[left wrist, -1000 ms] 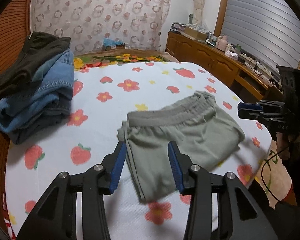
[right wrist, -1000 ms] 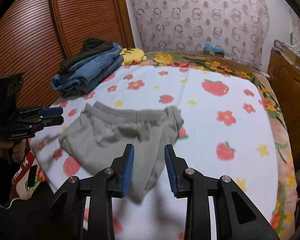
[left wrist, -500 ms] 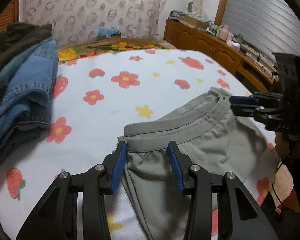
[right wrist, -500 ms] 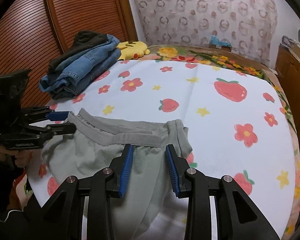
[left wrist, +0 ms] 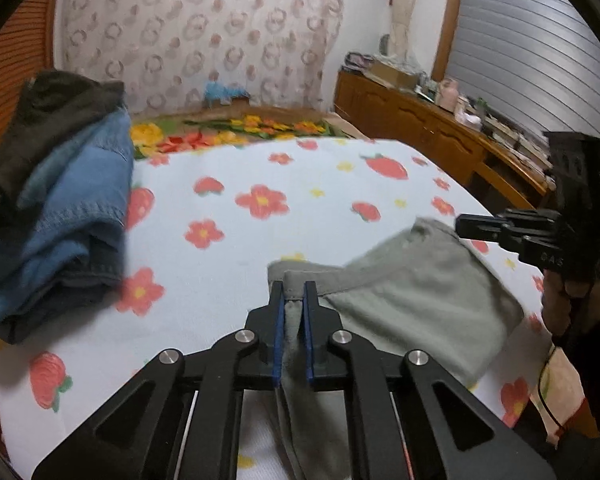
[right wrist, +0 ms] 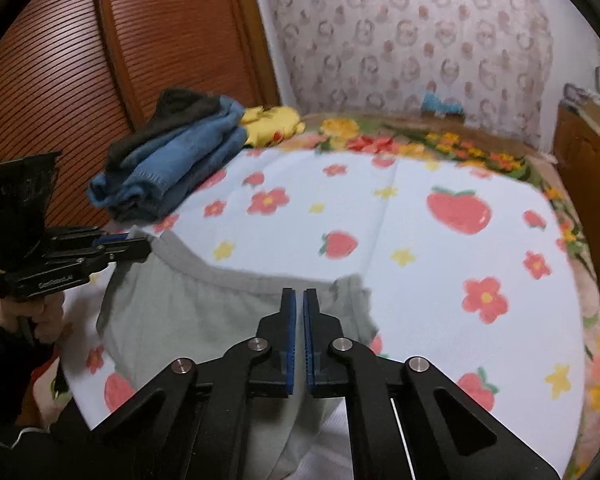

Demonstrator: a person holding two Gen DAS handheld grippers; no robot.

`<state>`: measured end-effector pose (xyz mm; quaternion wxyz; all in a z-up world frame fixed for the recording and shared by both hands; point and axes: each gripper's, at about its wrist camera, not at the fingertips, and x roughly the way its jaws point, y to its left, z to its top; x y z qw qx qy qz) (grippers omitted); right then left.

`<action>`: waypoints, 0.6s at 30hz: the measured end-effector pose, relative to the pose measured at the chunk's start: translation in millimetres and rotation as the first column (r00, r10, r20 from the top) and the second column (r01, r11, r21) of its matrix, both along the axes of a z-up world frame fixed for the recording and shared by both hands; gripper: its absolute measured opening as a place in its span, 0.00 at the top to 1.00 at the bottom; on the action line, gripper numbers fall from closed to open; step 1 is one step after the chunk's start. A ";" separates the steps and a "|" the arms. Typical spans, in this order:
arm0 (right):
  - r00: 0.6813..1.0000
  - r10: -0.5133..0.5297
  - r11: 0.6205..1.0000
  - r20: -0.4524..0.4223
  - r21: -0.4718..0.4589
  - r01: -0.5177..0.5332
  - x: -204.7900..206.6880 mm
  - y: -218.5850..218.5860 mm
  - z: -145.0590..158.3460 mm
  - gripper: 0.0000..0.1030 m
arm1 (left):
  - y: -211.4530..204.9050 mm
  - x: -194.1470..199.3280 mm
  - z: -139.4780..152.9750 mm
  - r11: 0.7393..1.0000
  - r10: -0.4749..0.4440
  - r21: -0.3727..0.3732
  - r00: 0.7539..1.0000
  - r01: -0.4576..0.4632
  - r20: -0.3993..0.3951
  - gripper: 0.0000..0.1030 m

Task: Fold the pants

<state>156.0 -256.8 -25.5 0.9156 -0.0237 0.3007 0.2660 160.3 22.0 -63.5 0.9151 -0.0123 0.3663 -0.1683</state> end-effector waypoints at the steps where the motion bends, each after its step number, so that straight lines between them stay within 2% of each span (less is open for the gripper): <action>1: 1.000 -0.012 1.000 0.006 -0.002 0.012 -0.2 -0.5 0.3 0.98 | -0.1 2.9 -0.1 1.000 0.005 0.002 1.000 -0.005 -0.001 0.91; 10: 0.999 -0.027 0.999 -0.038 0.018 0.028 -1.2 -3.5 -3.9 0.98 | -4.1 19.4 -12.5 0.999 0.026 0.034 0.998 -0.024 -0.061 0.89; 11: 0.999 -0.028 0.999 -0.039 0.021 0.029 -1.6 -3.9 -3.4 0.97 | -3.7 19.3 -13.0 0.999 0.028 0.030 0.997 -0.026 -0.067 0.87; 12: 0.999 -0.029 0.999 -0.040 0.021 0.029 -1.7 -3.6 -3.0 0.90 | -3.3 18.7 -12.8 0.999 0.030 0.028 0.997 -0.028 -0.068 0.85; 14: 0.999 -0.020 1.000 -0.043 0.019 0.021 -0.8 -3.3 -3.0 0.80 | -3.4 17.1 -12.5 0.999 0.039 0.038 0.997 -0.037 -0.067 0.71; 16: 0.999 -0.007 1.000 -0.052 0.019 0.008 0.6 -1.2 -4.4 0.77 | -3.8 15.3 -11.5 0.998 0.048 0.053 0.997 -0.045 -0.057 0.62; 17: 0.998 -0.006 1.000 -0.057 0.013 0.007 2.1 0.5 -5.5 0.76 | -3.5 14.1 -11.2 0.997 0.050 0.054 0.997 -0.047 -0.054 0.54; 18: 0.998 -0.006 1.000 -0.062 0.003 0.006 4.2 3.1 -6.9 0.74 | -2.6 13.1 -11.0 0.998 0.050 0.049 0.997 -0.048 -0.052 0.53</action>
